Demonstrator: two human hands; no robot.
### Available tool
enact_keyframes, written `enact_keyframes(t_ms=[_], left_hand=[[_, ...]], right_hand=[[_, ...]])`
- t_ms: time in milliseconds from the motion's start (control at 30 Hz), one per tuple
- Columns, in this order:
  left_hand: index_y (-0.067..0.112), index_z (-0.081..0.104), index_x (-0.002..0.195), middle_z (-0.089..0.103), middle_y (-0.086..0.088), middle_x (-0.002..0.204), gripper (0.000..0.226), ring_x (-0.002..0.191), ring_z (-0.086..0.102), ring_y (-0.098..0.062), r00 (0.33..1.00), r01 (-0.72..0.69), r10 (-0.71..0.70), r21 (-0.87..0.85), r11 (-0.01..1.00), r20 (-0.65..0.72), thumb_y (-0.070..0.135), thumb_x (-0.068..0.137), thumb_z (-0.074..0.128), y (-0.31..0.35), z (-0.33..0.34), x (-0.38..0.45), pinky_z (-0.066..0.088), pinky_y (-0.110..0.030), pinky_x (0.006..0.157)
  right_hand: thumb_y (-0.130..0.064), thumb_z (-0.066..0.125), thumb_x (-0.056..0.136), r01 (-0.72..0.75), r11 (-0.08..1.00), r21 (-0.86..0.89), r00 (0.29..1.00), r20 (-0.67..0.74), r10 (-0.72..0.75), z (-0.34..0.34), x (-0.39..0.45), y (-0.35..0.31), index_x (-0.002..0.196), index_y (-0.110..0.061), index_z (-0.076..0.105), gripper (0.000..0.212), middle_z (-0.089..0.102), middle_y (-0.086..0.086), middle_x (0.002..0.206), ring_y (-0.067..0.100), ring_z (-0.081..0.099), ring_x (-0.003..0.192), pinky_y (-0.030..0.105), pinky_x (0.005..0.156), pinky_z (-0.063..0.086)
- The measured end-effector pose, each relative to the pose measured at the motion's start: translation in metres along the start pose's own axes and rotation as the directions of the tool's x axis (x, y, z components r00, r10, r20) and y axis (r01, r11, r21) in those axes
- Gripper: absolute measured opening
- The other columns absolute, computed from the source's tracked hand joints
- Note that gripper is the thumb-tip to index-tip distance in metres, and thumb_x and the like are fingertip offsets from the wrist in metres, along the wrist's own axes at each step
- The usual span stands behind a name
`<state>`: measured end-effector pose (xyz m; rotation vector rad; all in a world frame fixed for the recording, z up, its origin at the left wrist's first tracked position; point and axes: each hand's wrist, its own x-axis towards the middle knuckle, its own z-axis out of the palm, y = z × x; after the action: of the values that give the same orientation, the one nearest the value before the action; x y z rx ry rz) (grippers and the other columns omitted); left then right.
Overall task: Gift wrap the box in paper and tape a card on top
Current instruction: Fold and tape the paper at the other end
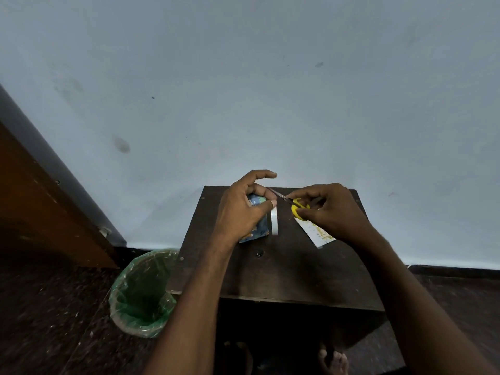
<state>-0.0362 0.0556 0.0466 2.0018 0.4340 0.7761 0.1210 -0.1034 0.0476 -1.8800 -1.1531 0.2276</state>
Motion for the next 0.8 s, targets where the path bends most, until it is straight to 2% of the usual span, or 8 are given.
enact_keyframes(t_ms=[100, 200, 300, 467, 533, 633, 733, 800], left_hand=[[0.03, 0.061, 0.137, 0.08, 0.01, 0.089, 0.06, 0.098, 0.075, -0.009, 1.0, 0.015, -0.015, -0.017, 1.0, -0.013, 0.007, 0.087, 0.083, -0.002, 0.001, 0.0, 0.055, -0.039, 0.104], [0.029, 0.057, 0.141, 0.08, 0.01, 0.091, 0.062, 0.098, 0.075, -0.007, 1.0, 0.025, -0.026, -0.013, 1.0, -0.011, 0.01, 0.088, 0.083, -0.002, 0.001, 0.002, 0.055, -0.039, 0.104], [0.03, 0.058, 0.14, 0.08, 0.011, 0.091, 0.06, 0.1, 0.074, -0.008, 0.999, 0.043, -0.043, -0.022, 0.999, -0.005, 0.014, 0.089, 0.084, -0.003, 0.0, 0.003, 0.054, -0.04, 0.105], [0.03, 0.06, 0.138, 0.08, 0.01, 0.092, 0.055, 0.102, 0.074, -0.009, 0.998, 0.063, -0.063, -0.04, 0.997, 0.011, 0.015, 0.091, 0.082, -0.004, 0.001, 0.002, 0.054, -0.045, 0.106], [0.031, 0.06, 0.137, 0.08, 0.01, 0.092, 0.053, 0.102, 0.073, -0.008, 0.998, 0.065, -0.065, -0.045, 0.997, 0.021, 0.015, 0.091, 0.081, -0.003, 0.001, 0.002, 0.053, -0.045, 0.107], [0.032, 0.062, 0.136, 0.08, 0.008, 0.092, 0.052, 0.102, 0.074, -0.008, 0.997, 0.068, -0.065, -0.057, 0.996, 0.046, 0.014, 0.091, 0.081, -0.003, -0.002, 0.002, 0.054, -0.044, 0.107], [0.03, 0.063, 0.135, 0.081, 0.006, 0.091, 0.051, 0.1, 0.074, -0.008, 0.995, 0.053, -0.047, -0.072, 0.996, 0.091, 0.013, 0.091, 0.082, -0.002, -0.003, 0.003, 0.053, -0.037, 0.107], [0.028, 0.064, 0.134, 0.081, 0.004, 0.091, 0.049, 0.101, 0.074, -0.009, 0.993, 0.048, -0.038, -0.083, 0.995, 0.116, 0.012, 0.091, 0.081, -0.001, -0.004, 0.002, 0.051, -0.034, 0.109]], right_hand=[[-0.015, 0.086, 0.081, -0.04, 0.998, -0.043, 0.999, -0.029, 0.039, -0.006, -0.002, 0.003, 0.101, -0.033, 0.083, 0.027, 0.078, -0.012, 0.084, 0.004, 0.071, 0.083, 0.012, 0.07, 0.049], [-0.012, 0.083, 0.079, -0.125, 0.982, -0.143, 0.992, -0.044, 0.12, -0.007, -0.004, 0.011, 0.1, -0.032, 0.083, 0.029, 0.079, -0.011, 0.084, 0.006, 0.072, 0.079, 0.027, 0.076, 0.056], [-0.02, 0.076, 0.081, -0.173, 0.876, -0.45, 0.978, 0.029, 0.208, 0.011, -0.005, 0.017, 0.104, -0.035, 0.082, 0.028, 0.078, -0.004, 0.093, 0.021, 0.071, 0.092, 0.031, 0.079, 0.054], [-0.013, 0.064, 0.092, -0.059, 0.687, -0.724, 0.951, 0.169, 0.26, 0.041, -0.009, 0.01, 0.108, -0.015, 0.076, 0.02, 0.069, 0.013, 0.106, 0.034, 0.069, 0.098, 0.033, 0.073, 0.05], [-0.008, 0.061, 0.089, -0.063, 0.719, -0.692, 0.969, 0.131, 0.21, 0.042, -0.007, 0.011, 0.099, -0.013, 0.076, 0.019, 0.068, 0.009, 0.094, 0.033, 0.068, 0.095, 0.031, 0.07, 0.045], [-0.009, 0.076, 0.079, -0.137, 0.903, -0.406, 0.99, -0.089, 0.11, 0.045, -0.006, 0.017, 0.105, -0.022, 0.078, 0.029, 0.074, -0.006, 0.094, 0.018, 0.069, 0.09, 0.029, 0.077, 0.05], [-0.007, 0.086, 0.072, -0.001, 0.992, -0.124, 0.989, -0.144, -0.017, 0.048, -0.004, 0.009, 0.128, -0.021, 0.073, 0.059, 0.073, -0.01, 0.114, 0.006, 0.067, 0.098, 0.016, 0.089, 0.05], [-0.005, 0.082, 0.078, 0.066, 0.998, -0.012, 0.989, -0.132, -0.067, 0.052, -0.002, 0.003, 0.124, -0.022, 0.077, 0.049, 0.076, -0.013, 0.115, 0.0, 0.069, 0.103, 0.013, 0.091, 0.05]])
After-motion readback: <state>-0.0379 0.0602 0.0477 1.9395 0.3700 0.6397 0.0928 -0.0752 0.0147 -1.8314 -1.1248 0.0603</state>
